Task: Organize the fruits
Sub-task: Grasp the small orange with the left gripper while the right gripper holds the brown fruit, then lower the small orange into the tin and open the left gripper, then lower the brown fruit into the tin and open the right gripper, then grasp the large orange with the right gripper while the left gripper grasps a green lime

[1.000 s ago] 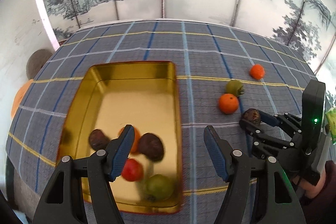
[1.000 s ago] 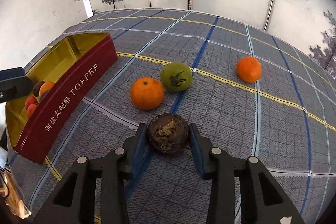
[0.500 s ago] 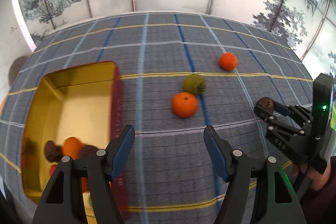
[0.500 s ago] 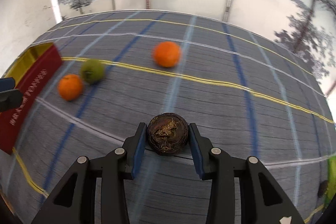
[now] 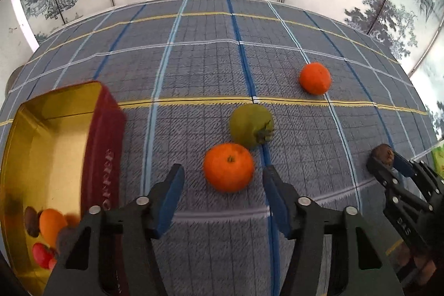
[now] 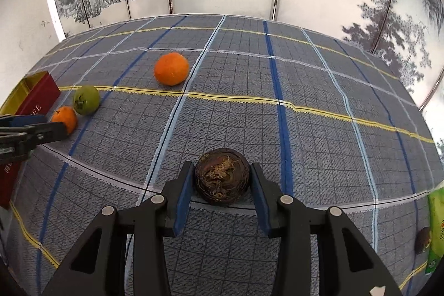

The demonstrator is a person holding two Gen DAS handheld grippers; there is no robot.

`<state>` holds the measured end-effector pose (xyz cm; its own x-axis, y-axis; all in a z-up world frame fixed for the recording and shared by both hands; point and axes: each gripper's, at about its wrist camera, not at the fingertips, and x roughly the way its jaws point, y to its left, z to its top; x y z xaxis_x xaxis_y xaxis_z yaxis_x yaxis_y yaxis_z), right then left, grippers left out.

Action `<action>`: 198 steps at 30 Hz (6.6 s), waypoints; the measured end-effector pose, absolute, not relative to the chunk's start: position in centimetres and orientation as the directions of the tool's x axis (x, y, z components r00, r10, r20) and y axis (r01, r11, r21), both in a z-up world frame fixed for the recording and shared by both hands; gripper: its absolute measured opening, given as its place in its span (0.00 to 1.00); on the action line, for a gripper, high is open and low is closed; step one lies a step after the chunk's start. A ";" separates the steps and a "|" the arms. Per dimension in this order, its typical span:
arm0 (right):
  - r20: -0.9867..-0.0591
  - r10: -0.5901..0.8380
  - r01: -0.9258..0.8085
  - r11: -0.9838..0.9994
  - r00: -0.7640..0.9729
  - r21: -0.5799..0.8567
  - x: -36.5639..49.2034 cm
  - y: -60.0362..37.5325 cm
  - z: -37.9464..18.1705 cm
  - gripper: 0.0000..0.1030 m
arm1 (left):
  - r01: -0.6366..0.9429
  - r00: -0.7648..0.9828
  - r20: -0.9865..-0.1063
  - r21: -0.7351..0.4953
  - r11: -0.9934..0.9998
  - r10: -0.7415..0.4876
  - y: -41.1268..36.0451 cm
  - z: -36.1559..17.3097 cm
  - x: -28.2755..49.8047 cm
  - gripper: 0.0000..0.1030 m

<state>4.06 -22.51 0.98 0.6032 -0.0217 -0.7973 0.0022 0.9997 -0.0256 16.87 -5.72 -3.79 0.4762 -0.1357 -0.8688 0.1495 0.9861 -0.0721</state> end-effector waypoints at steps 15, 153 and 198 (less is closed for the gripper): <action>-0.797 -0.026 0.002 1.000 0.603 -0.031 4.0 -22.5 0.9 0.37 | 0.179 0.484 -0.860 -0.083 0.980 -0.161 -5.2 -2.2 13.6 0.36; -0.794 0.377 -0.570 0.820 0.478 0.046 2.2 8.2 4.0 0.37 | -0.292 0.572 -0.803 -0.007 0.957 0.169 21.2 0.9 -1.1 0.59; -0.759 0.061 -0.110 0.994 0.648 -0.014 14.0 -17.8 3.0 0.50 | 0.120 0.606 -0.790 -0.021 0.993 -0.090 -0.2 2.8 10.7 0.59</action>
